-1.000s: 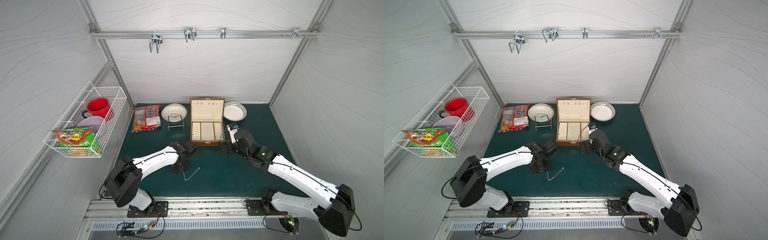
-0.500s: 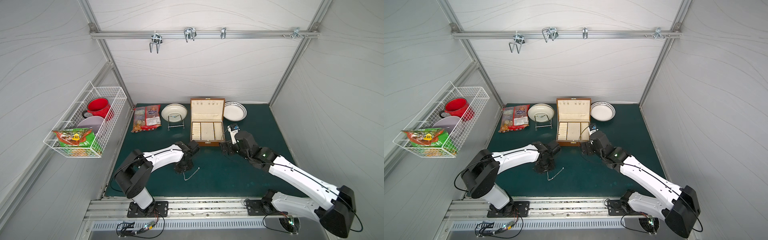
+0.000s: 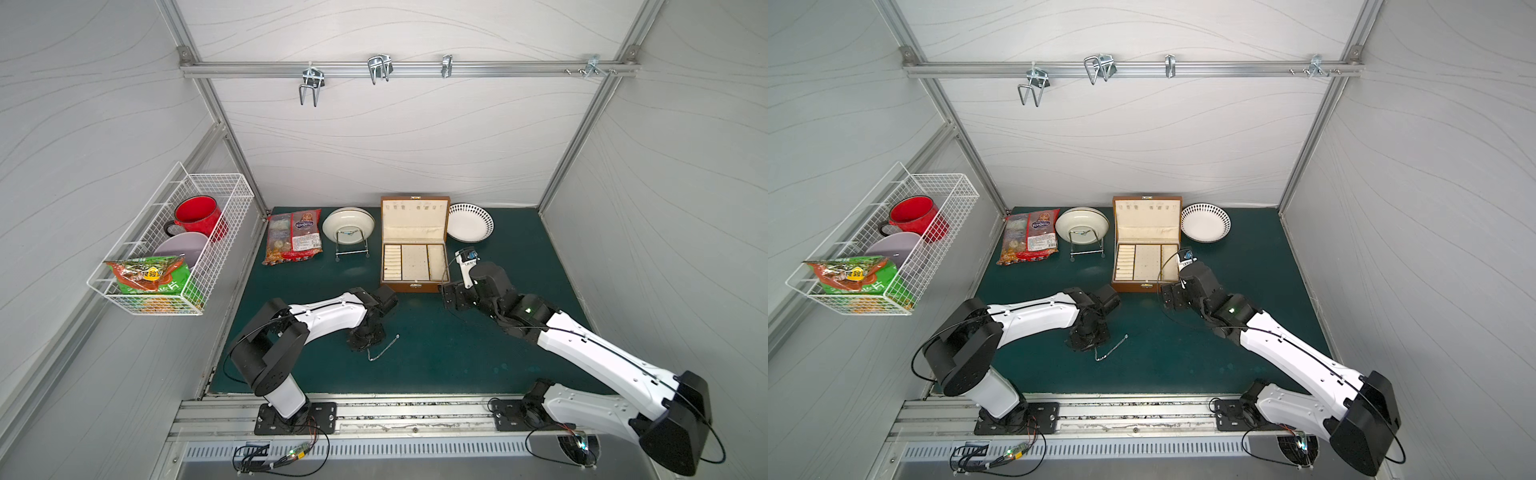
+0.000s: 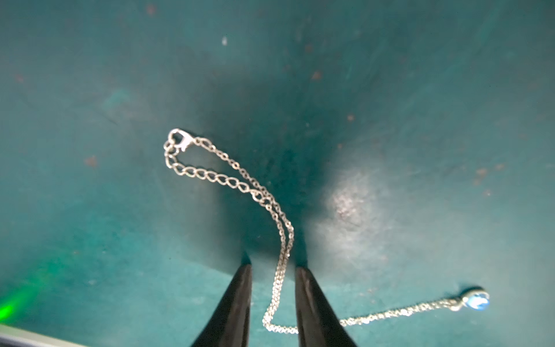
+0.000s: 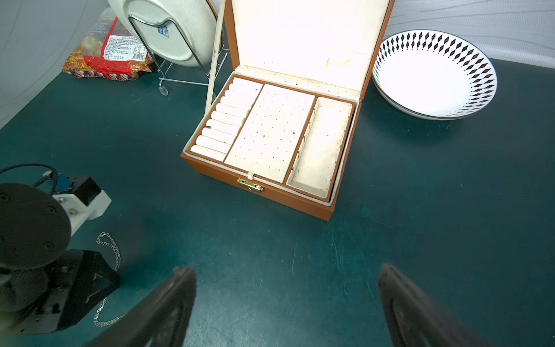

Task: Put jewelry chain into jewelry box
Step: Pick up the necklace from the center of the board.

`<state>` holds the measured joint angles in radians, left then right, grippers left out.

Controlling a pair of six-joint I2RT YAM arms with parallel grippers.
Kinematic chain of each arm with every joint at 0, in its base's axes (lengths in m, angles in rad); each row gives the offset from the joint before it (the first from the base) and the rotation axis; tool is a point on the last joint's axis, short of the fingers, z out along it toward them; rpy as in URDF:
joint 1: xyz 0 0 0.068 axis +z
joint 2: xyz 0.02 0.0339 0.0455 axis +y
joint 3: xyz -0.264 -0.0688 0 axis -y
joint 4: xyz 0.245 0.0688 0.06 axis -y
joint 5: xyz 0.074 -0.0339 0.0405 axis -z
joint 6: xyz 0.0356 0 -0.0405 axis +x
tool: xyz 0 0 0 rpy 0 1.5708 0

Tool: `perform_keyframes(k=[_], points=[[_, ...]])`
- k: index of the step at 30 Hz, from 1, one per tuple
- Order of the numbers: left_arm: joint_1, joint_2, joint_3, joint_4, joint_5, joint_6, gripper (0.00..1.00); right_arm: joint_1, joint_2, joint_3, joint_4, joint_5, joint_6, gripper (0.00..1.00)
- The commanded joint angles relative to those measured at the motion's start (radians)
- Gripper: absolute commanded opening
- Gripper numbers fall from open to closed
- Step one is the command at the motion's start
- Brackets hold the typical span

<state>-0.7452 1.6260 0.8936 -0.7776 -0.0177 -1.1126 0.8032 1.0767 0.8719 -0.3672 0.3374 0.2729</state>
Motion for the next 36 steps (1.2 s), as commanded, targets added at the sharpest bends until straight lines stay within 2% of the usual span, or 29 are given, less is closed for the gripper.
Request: perform_keyframes(k=[1, 6, 9, 11, 16, 26, 36], points=[[-0.004, 0.0, -0.038, 0.001, 0.012, -0.018, 0.3, 0.008, -0.001, -0.003, 0.001, 0.014, 0.015, 0.99], [-0.006, -0.011, -0.066, 0.028, 0.022, -0.026, 0.26, 0.008, -0.001, -0.004, 0.0, 0.009, 0.017, 0.99], [-0.008, -0.023, -0.075, 0.031, 0.02, -0.035, 0.17, 0.008, -0.004, -0.007, 0.001, 0.006, 0.019, 0.99], [-0.01, -0.028, -0.083, 0.03, 0.017, -0.04, 0.17, 0.008, -0.004, -0.007, 0.002, 0.006, 0.02, 0.99], [-0.012, -0.041, -0.107, 0.045, 0.01, -0.043, 0.01, 0.008, -0.004, -0.007, 0.001, 0.006, 0.02, 0.99], [-0.013, -0.122, -0.077, 0.034, -0.077, -0.016, 0.0, 0.019, -0.014, -0.002, 0.0, 0.0, 0.016, 0.99], [-0.014, -0.328, -0.002, 0.048, -0.162, 0.053, 0.0, 0.038, -0.036, 0.0, 0.024, -0.03, 0.005, 0.99]])
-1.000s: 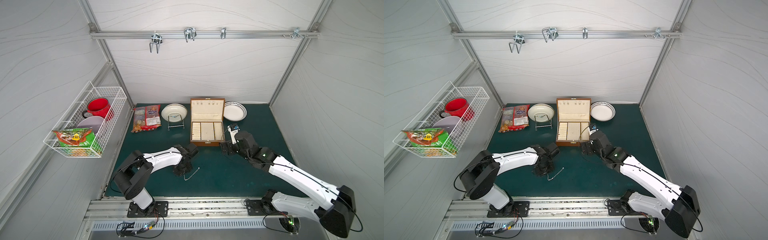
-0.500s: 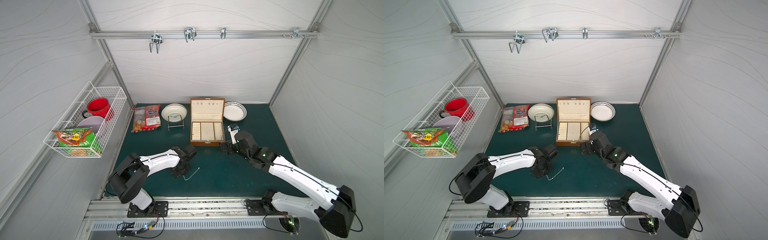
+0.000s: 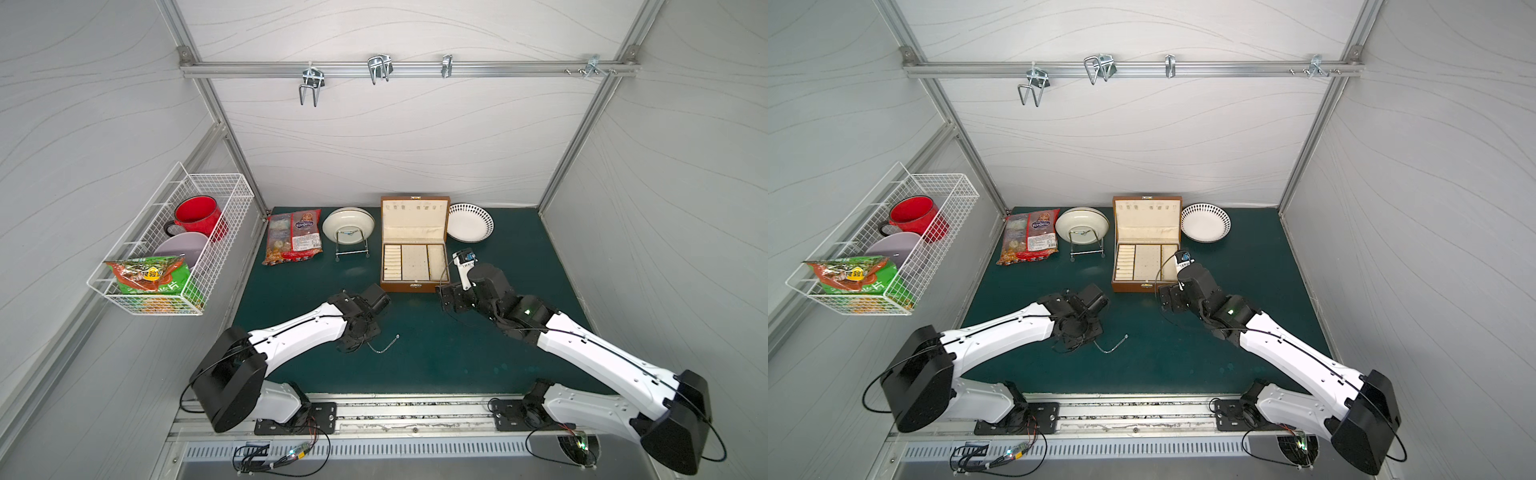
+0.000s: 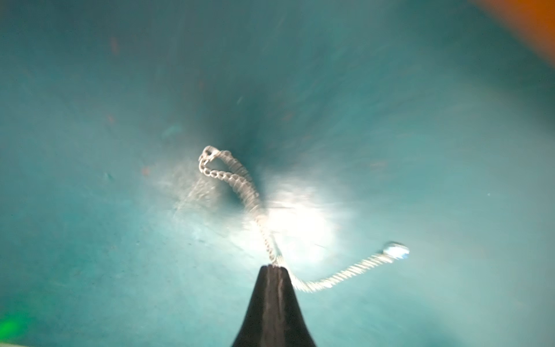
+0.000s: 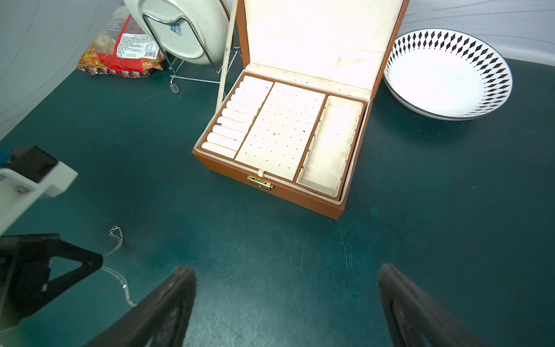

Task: Put jewelry chain into jewelry box
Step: Pick up the necklace from the center of the board.

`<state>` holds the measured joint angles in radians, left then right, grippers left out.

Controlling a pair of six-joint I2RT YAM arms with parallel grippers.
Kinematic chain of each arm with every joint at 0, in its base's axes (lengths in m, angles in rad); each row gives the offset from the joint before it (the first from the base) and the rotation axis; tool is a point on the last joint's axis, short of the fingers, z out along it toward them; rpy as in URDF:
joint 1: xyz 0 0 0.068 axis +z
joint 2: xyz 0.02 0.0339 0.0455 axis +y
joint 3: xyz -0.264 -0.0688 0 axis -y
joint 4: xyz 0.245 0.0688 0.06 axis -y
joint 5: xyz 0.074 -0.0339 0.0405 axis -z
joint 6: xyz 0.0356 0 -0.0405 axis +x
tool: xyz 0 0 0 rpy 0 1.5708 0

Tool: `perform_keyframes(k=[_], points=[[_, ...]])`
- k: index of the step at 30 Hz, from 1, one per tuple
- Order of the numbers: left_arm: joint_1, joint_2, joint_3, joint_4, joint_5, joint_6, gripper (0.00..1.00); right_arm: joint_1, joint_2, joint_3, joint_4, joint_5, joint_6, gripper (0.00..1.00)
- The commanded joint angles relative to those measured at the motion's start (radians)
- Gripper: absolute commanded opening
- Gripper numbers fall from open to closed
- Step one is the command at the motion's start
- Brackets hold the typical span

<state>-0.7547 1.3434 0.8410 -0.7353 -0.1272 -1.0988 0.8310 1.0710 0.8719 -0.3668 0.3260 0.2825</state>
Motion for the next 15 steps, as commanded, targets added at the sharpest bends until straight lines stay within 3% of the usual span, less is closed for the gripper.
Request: perform_keyframes(k=[1, 8, 15], points=[[-0.004, -0.061, 0.058, 0.008, -0.058, 0.049, 0.0, 0.012, -0.036, 0.0, 0.032, -0.025, -0.008, 0.99], [-0.004, -0.177, 0.123, 0.038, -0.093, 0.129, 0.0, 0.039, -0.073, 0.008, 0.105, -0.132, -0.076, 0.99], [-0.004, -0.201, 0.247, -0.014, -0.087, 0.214, 0.0, 0.095, -0.065, 0.025, 0.183, -0.327, -0.184, 0.77]])
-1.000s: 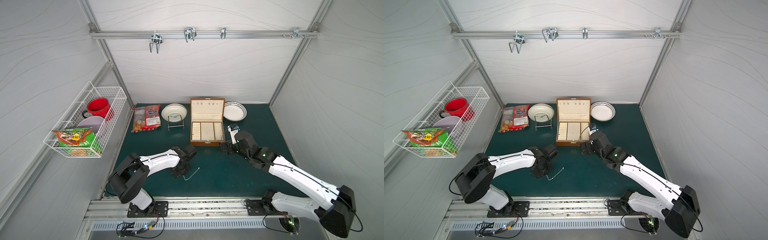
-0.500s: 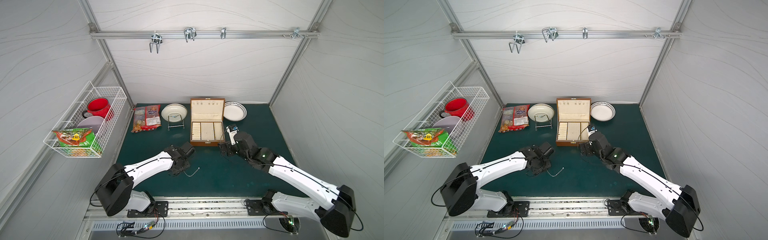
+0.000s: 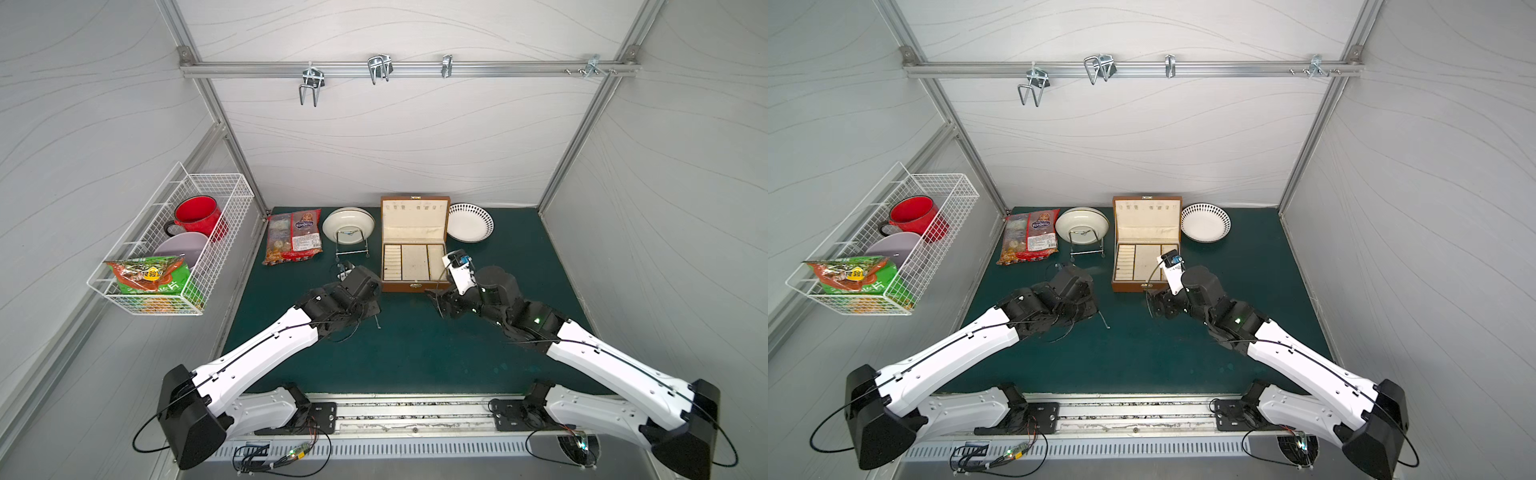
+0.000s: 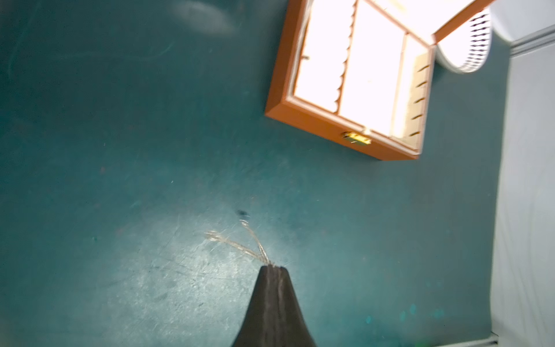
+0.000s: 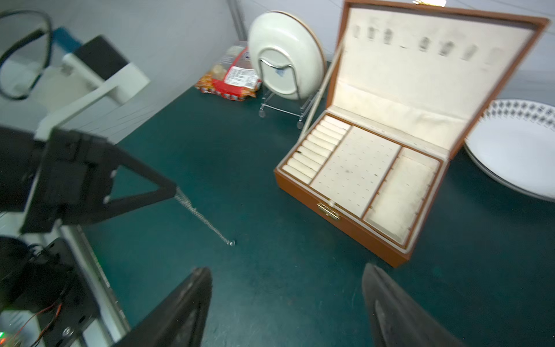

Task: Put jewelry chain into jewelry box
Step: Pick up the necklace from the center of the board.

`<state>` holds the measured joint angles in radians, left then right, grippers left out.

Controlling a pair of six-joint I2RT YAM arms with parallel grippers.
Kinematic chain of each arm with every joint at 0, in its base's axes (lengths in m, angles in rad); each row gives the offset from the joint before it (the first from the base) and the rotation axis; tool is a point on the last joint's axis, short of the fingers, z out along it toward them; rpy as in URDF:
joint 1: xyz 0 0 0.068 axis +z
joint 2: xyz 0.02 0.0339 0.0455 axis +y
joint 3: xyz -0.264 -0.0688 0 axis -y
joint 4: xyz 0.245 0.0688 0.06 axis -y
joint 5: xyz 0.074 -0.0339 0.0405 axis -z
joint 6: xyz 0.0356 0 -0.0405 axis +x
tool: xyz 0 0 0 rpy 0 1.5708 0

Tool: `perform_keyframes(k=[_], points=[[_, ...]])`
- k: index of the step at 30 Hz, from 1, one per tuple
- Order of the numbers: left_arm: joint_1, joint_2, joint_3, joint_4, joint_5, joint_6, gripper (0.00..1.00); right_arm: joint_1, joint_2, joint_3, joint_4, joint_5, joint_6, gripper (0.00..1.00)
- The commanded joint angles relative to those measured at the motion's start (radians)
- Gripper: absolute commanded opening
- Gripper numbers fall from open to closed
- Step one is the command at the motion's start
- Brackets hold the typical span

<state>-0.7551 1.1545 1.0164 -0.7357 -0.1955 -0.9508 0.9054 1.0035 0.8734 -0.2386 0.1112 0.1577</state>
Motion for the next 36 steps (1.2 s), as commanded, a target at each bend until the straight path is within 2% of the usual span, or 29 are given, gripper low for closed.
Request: perform_keyframes(k=[1, 3, 7, 11, 19, 36], points=[[-0.003, -0.014, 0.088, -0.023, -0.013, 0.081, 0.0, 0.029, 0.016, 0.035, 0.05, -0.132, -0.068, 0.75], [-0.004, -0.02, 0.121, -0.043, -0.009, 0.1, 0.0, 0.046, 0.04, 0.055, 0.044, -0.167, -0.075, 0.73], [-0.003, -0.049, 0.17, -0.074, -0.011, 0.129, 0.0, 0.076, 0.105, 0.083, 0.07, -0.239, -0.076, 0.61], [-0.003, -0.066, 0.219, -0.108, -0.016, 0.131, 0.0, 0.11, 0.168, 0.111, 0.098, -0.22, -0.082, 0.53], [-0.003, -0.077, 0.314, -0.143, 0.002, 0.15, 0.0, 0.116, 0.244, 0.135, 0.18, -0.206, -0.081, 0.45], [-0.004, -0.075, 0.376, -0.159, 0.008, 0.158, 0.0, 0.119, 0.326, 0.18, 0.238, -0.21, -0.098, 0.42]])
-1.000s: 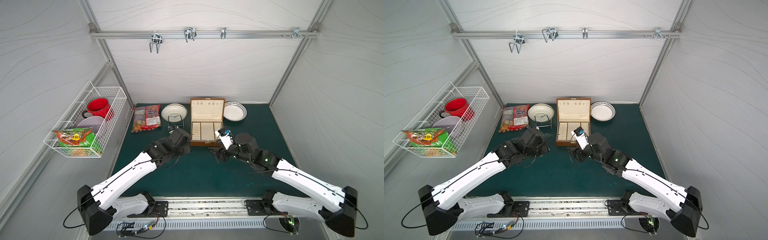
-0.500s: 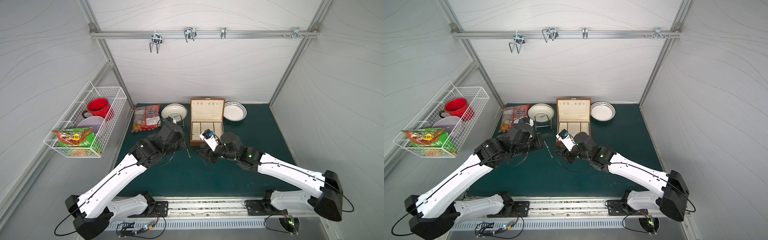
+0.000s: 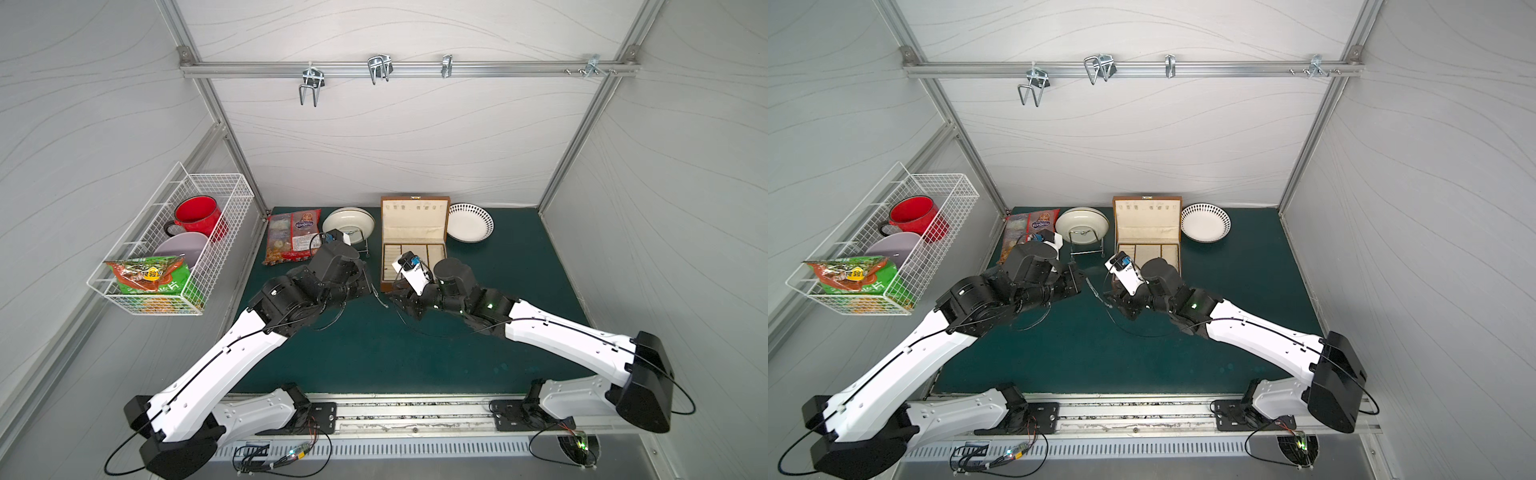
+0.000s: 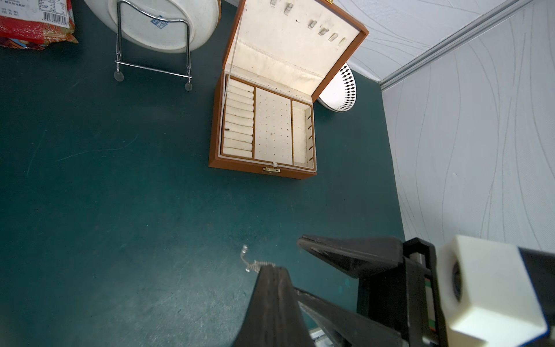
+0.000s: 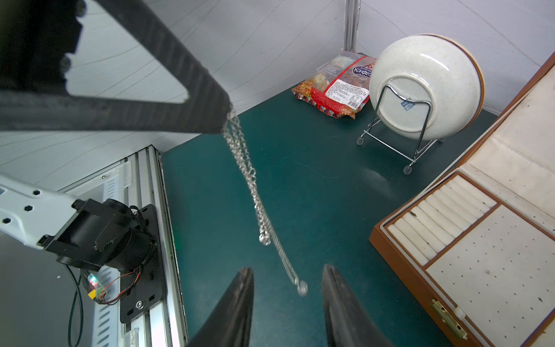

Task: Put jewelry chain into jewelry box
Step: Pick up the necklace from the center of the board.

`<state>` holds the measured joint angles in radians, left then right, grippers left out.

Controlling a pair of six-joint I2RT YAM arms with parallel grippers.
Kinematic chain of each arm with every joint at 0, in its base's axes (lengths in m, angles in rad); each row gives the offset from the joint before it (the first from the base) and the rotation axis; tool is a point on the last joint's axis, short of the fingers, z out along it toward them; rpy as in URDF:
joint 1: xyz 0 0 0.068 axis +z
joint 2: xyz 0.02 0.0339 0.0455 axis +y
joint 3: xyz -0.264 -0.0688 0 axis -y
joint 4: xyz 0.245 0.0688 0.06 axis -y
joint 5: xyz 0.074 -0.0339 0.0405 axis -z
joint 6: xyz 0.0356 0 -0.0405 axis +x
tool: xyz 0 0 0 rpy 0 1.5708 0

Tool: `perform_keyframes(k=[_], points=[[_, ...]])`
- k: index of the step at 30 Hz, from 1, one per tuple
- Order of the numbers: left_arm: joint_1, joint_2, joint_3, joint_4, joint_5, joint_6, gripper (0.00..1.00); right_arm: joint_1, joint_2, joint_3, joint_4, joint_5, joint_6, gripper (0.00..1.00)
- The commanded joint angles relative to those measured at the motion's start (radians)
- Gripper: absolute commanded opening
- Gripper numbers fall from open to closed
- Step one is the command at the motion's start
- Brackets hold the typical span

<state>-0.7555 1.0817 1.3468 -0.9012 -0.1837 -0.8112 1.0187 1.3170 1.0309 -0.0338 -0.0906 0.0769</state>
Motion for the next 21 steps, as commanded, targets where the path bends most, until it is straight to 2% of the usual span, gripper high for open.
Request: perform_keyframes(k=[1, 21], points=[[-0.002, -0.003, 0.046, 0.005, -0.002, 0.016, 0.0, 0.006, 0.015, 0.022, 0.037, -0.007, -0.017, 0.42], [-0.003, 0.004, 0.092, -0.012, -0.004, -0.006, 0.0, 0.009, 0.099, 0.018, 0.15, -0.058, 0.03, 0.48]])
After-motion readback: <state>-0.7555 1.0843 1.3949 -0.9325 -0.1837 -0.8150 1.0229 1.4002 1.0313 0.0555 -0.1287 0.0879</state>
